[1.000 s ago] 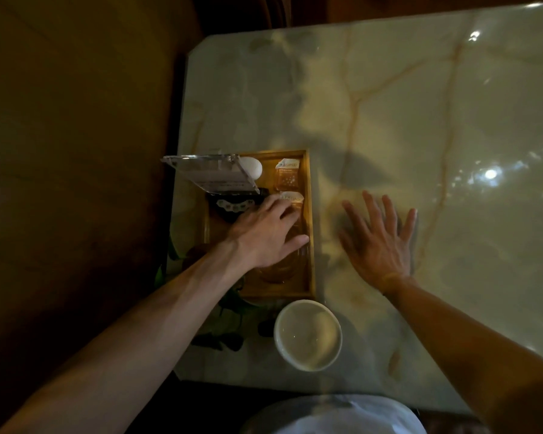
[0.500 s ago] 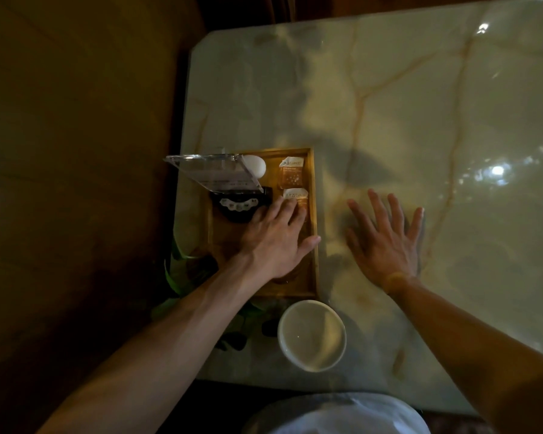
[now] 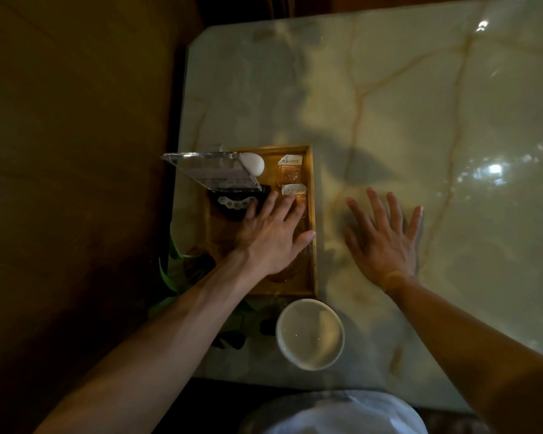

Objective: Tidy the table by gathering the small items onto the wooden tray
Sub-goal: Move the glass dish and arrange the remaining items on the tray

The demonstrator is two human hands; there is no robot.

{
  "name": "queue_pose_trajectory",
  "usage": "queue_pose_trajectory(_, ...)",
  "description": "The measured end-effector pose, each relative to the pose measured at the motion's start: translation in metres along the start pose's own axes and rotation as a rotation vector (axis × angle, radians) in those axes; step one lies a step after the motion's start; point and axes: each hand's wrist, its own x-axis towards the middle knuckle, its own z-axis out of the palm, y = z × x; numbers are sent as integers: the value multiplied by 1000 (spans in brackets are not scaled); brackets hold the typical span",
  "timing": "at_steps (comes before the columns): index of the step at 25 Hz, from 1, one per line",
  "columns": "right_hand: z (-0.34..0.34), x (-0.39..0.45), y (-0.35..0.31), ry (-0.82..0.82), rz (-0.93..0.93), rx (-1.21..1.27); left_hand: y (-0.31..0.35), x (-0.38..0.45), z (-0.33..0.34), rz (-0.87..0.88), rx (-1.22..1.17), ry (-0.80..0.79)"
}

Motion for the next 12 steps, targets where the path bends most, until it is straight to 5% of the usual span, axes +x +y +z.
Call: queue_pose_trajectory(12,-2,0,-1,1,2,15,-3,-1,-1,9,12,-20)
